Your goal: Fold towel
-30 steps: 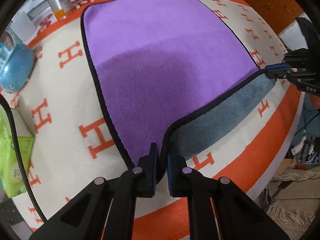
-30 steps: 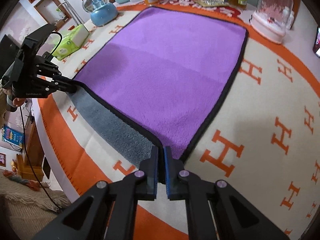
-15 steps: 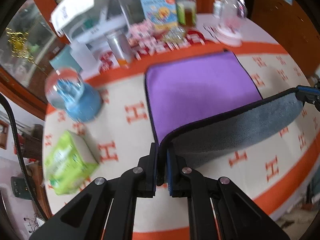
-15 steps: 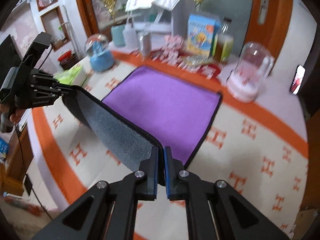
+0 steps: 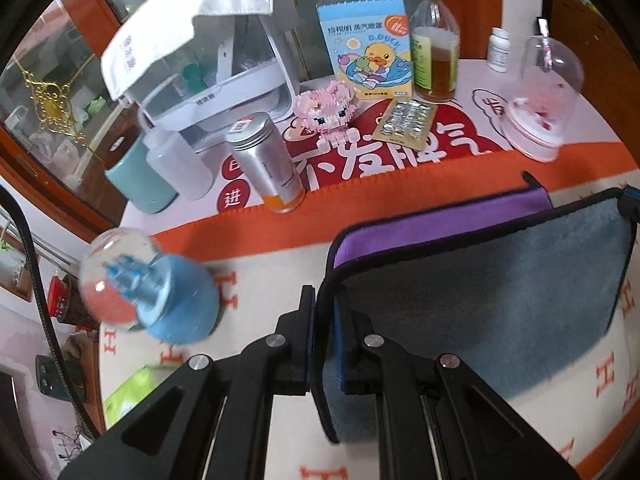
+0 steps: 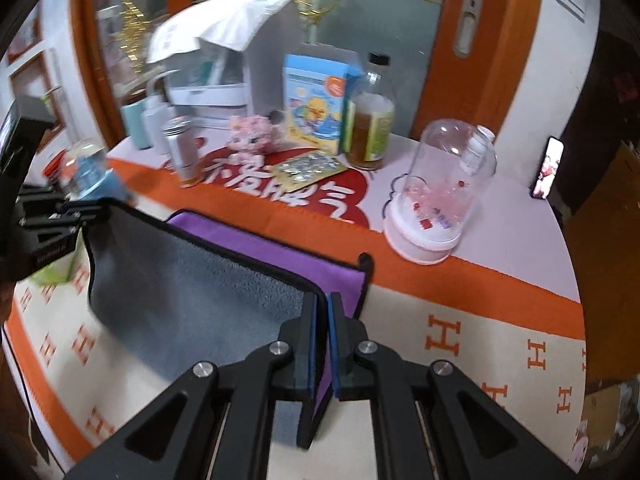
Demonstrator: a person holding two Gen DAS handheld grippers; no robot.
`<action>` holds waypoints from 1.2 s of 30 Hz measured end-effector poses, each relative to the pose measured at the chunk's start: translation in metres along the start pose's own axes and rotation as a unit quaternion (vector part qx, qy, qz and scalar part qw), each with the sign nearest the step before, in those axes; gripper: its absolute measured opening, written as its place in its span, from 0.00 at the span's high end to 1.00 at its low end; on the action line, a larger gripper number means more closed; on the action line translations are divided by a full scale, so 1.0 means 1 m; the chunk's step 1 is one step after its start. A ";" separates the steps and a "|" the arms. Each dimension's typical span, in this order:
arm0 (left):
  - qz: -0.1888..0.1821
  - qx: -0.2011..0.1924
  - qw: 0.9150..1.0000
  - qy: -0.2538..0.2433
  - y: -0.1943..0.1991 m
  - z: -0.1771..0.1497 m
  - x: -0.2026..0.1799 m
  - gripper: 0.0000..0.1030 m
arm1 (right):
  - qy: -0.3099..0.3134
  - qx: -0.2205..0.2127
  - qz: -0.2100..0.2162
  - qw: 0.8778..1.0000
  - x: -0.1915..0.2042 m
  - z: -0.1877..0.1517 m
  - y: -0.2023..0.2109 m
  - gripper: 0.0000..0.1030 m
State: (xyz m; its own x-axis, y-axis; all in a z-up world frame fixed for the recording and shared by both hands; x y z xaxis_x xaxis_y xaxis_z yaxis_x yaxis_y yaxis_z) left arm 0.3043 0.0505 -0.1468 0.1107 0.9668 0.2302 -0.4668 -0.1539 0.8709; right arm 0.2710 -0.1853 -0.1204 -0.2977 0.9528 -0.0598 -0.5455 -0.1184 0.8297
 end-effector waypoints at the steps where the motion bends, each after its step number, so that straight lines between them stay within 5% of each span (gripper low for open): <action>1: -0.001 0.002 1.000 0.003 -0.008 0.004 -0.001 0.94 | -0.005 0.004 -0.005 1.000 -0.002 0.002 -0.008 0.95; 17: -0.013 0.039 0.999 0.030 -0.100 0.027 -0.011 0.94 | -0.033 0.032 -0.079 0.996 -0.007 0.024 -0.093 0.95; 36: -0.004 0.042 0.999 0.025 -0.122 0.029 -0.017 0.93 | -0.035 0.056 -0.081 0.995 -0.012 0.015 -0.123 0.95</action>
State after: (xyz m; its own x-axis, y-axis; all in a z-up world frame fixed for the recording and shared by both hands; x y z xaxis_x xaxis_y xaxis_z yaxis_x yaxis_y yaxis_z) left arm 0.3850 0.0467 -0.2449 0.0685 0.9770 0.2022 -0.3908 -0.1602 0.9064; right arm 0.3536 -0.1776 -0.2131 -0.1549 0.9745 -0.1621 -0.4904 0.0666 0.8690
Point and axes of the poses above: each gripper's, at about its wrist camera, not at the fingertips, and y roughly against the way its jaws point, x to its left, z to its top, the point moved 2 cm from there along -y, roughly the way its jaws point, and after that the axes turned 2 degrees about -y, right-handed, at the moved point
